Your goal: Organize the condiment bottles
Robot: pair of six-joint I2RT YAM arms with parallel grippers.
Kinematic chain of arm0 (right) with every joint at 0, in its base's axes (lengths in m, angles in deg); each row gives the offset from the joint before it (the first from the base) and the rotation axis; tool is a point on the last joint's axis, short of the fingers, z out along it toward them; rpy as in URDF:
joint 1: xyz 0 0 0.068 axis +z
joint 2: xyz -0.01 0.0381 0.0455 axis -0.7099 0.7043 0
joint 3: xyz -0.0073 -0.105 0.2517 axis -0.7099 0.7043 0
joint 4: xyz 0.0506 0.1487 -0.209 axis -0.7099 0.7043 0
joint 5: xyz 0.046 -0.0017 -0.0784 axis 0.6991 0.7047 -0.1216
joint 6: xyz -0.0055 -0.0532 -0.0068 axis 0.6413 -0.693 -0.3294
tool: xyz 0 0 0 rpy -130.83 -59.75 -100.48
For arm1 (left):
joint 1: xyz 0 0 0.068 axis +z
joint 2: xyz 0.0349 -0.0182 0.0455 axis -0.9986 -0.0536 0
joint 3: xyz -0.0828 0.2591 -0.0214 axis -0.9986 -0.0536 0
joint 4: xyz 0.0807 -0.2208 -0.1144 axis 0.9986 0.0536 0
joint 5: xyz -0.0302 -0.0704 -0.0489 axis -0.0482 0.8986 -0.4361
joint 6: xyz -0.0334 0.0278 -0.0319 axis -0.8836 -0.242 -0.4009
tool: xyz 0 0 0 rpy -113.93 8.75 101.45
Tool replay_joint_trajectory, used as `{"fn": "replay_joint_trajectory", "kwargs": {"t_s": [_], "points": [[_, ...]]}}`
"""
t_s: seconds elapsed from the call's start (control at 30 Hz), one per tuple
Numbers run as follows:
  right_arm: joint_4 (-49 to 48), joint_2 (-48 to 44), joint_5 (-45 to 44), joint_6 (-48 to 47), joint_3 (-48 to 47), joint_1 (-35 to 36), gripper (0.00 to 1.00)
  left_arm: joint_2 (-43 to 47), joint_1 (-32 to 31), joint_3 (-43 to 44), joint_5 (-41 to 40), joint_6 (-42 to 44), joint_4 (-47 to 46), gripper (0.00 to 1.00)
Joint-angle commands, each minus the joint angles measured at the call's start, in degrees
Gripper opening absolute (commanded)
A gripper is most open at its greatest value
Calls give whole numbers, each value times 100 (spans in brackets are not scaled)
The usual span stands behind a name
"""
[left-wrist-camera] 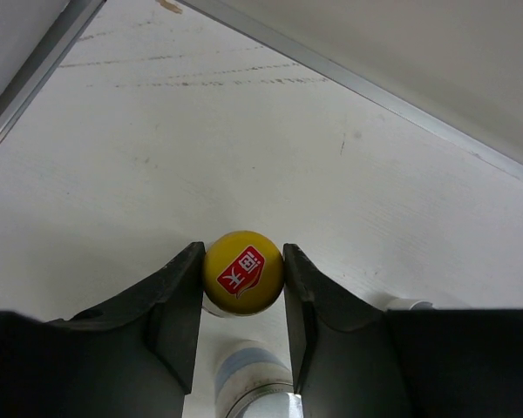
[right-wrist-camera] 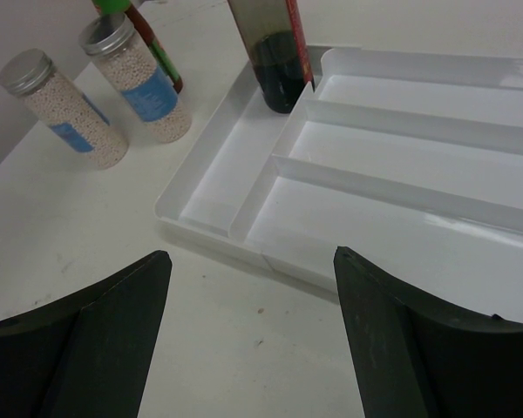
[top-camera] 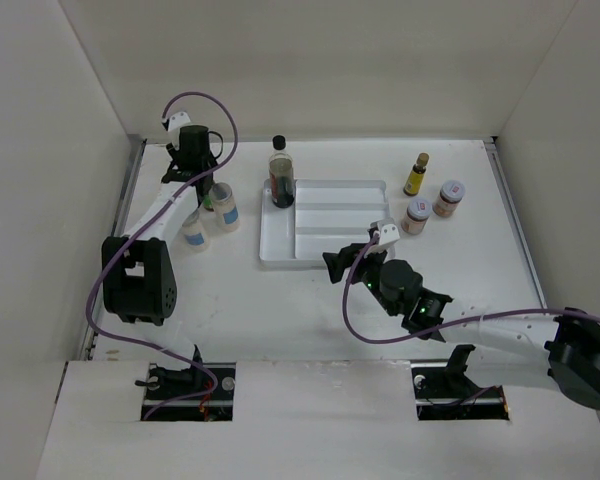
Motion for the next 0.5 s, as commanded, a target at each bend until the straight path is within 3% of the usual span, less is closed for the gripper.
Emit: {"fn": "replay_joint_trajectory", "kwargs": {"t_s": [0.0,0.17,0.47], "points": [[-244,-5,-22,24,-86,-33,82,116,46,45,41,-53,-261,24],[-287,-57,-23,24,-51,-42,82,229,46,88,32,-106,-349,15],[-270,39,-22,7,-95,-42,82,1117,-50,317,23,-71,-920,14]]}}
